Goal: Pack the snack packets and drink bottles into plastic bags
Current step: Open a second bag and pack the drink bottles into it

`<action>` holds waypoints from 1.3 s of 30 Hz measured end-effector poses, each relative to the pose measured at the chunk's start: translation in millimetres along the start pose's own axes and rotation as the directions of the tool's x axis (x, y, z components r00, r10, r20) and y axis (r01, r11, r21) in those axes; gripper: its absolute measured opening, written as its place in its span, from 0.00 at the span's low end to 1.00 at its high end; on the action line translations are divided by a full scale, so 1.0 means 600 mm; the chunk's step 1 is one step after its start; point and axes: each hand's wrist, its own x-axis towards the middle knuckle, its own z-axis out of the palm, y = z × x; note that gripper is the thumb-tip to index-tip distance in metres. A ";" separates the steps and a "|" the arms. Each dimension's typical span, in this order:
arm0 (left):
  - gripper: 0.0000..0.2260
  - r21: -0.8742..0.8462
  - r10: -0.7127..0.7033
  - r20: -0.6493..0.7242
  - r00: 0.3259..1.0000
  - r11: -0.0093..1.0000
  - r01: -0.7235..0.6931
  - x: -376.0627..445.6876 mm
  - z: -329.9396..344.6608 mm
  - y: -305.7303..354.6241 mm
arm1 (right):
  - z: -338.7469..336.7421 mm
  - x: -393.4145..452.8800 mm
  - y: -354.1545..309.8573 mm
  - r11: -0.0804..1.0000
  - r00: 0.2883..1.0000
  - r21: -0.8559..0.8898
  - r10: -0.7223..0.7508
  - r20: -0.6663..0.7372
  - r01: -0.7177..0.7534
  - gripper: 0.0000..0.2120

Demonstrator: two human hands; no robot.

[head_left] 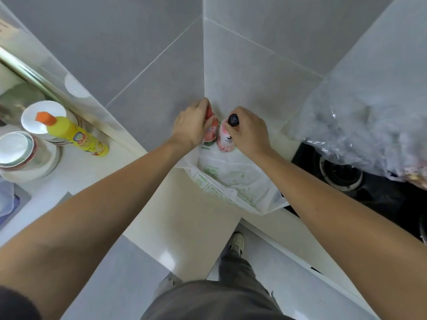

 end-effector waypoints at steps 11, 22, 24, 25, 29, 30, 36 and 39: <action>0.11 -0.015 0.023 0.059 0.998 1.000 -0.022 0.000 -0.004 -0.007 | 0.001 0.002 -0.005 0.999 0.999 -0.048 0.027 0.028 -0.026 0.13; 0.14 0.098 0.006 0.141 0.990 0.995 -0.020 -0.011 -0.024 0.014 | -0.019 -0.003 -0.013 0.995 0.997 -0.092 0.048 0.066 -0.042 0.17; 0.17 0.151 -0.012 0.118 0.993 0.988 -0.006 -0.021 -0.033 0.023 | -0.027 -0.008 -0.014 0.994 0.997 -0.106 0.049 0.062 -0.042 0.17; 0.19 0.176 -0.022 0.098 0.995 0.984 0.004 -0.027 -0.037 0.029 | -0.033 -0.010 -0.015 0.992 0.997 -0.115 0.051 0.065 -0.044 0.18; 0.22 0.199 0.000 -0.015 1.000 0.980 0.003 -0.061 -0.053 0.053 | -0.061 -0.022 -0.020 0.993 0.998 -0.112 0.033 0.051 -0.027 0.24; 0.22 0.204 0.012 -0.041 0.999 0.979 -0.004 -0.073 -0.056 0.060 | -0.070 -0.027 -0.022 0.994 0.999 -0.106 0.017 0.049 -0.012 0.25; 0.22 0.303 0.030 -0.143 0.989 0.953 0.015 -0.152 -0.063 0.108 | -0.129 -0.088 -0.024 0.986 0.991 -0.125 -0.096 0.091 0.107 0.26; 0.25 0.336 0.091 -0.173 0.981 0.941 -0.028 -0.196 -0.069 0.131 | -0.159 -0.138 -0.023 0.985 0.993 -0.130 -0.104 0.047 0.109 0.27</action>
